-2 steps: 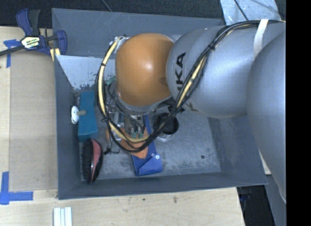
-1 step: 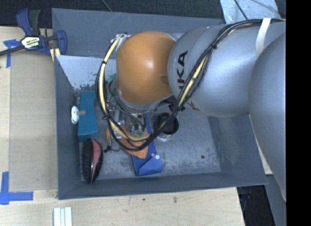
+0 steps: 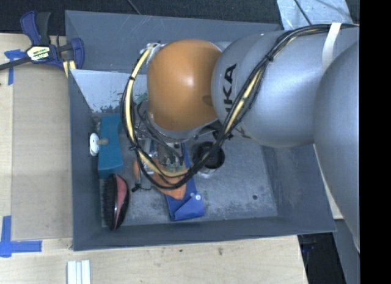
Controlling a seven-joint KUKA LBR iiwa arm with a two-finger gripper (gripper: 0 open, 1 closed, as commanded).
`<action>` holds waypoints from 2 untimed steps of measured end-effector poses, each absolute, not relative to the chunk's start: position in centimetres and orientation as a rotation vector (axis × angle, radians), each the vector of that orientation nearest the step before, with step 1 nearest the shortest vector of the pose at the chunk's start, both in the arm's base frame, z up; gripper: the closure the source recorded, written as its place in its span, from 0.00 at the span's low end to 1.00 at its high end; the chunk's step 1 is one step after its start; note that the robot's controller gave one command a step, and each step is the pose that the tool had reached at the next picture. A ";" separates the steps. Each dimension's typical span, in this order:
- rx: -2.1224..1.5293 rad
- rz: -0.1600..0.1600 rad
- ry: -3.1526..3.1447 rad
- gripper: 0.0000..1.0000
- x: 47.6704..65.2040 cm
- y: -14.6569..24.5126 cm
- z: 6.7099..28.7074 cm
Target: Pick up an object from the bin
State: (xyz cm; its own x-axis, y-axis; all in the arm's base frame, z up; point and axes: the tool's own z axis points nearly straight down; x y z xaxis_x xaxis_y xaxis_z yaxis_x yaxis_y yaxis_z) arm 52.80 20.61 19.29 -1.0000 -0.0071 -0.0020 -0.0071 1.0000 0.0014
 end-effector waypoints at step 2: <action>-0.316 -0.001 3.133 0.00 55.5 19.2 20.6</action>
Offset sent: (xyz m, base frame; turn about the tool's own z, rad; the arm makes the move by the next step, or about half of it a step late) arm 0.0043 -0.0418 0.2424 -0.2373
